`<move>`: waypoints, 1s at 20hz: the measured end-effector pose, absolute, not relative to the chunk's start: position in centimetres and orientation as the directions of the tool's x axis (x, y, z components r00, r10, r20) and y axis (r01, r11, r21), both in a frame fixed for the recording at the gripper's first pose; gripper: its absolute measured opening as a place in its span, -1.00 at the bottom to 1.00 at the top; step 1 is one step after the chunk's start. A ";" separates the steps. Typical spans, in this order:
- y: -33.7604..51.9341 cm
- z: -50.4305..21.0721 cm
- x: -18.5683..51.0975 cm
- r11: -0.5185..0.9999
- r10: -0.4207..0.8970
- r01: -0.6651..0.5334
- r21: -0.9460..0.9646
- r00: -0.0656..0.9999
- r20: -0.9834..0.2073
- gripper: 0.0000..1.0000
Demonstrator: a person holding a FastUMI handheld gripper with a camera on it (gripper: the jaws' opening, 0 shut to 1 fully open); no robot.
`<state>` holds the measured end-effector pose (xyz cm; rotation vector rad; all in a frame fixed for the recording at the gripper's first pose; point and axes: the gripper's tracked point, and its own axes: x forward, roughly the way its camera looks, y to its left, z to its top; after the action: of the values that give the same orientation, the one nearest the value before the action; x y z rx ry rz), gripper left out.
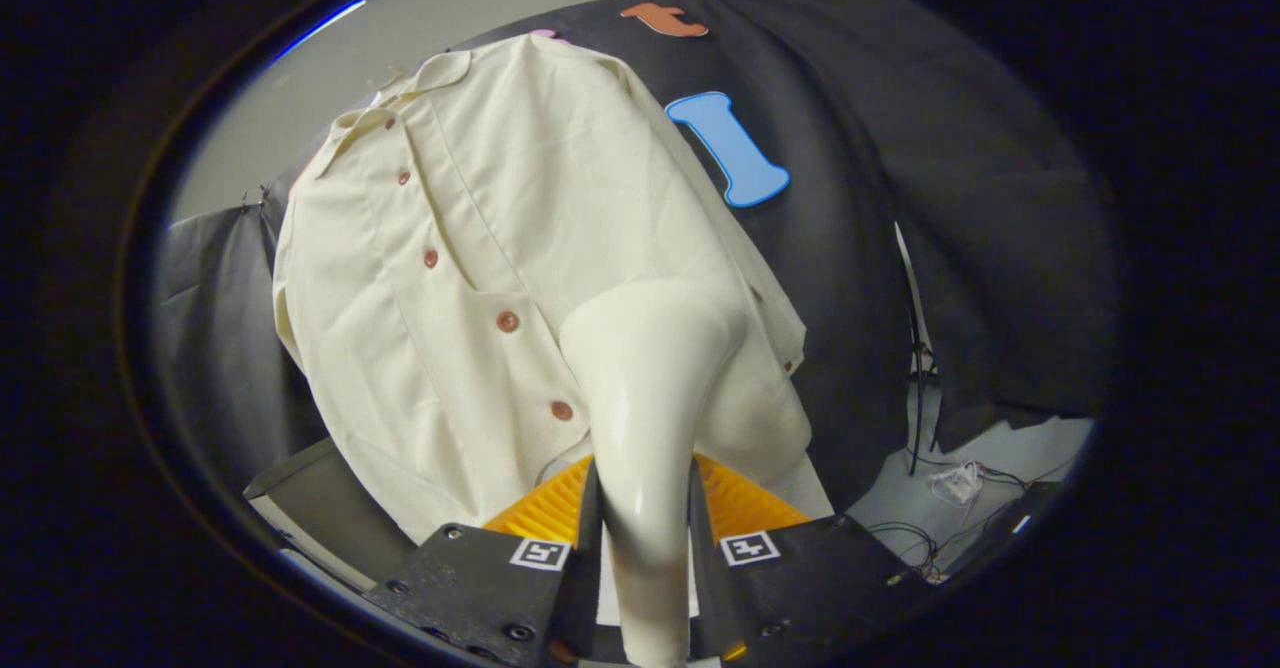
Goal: Iron the clothes twice with a garment steamer, once on the left side and once on the right side.
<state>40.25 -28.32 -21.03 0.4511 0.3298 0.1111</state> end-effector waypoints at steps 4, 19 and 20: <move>-28.9 -23.9 39.3 0.891 0.178 -0.017 0.454 0.933 -0.314 -0.19; -29.8 -24.4 33.8 0.886 0.176 0.005 0.465 0.922 -0.344 -0.20; -29.1 -23.3 33.2 0.889 0.185 -0.011 0.458 0.924 -0.335 -0.20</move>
<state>33.16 -29.10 -23.32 0.4677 0.3827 0.1045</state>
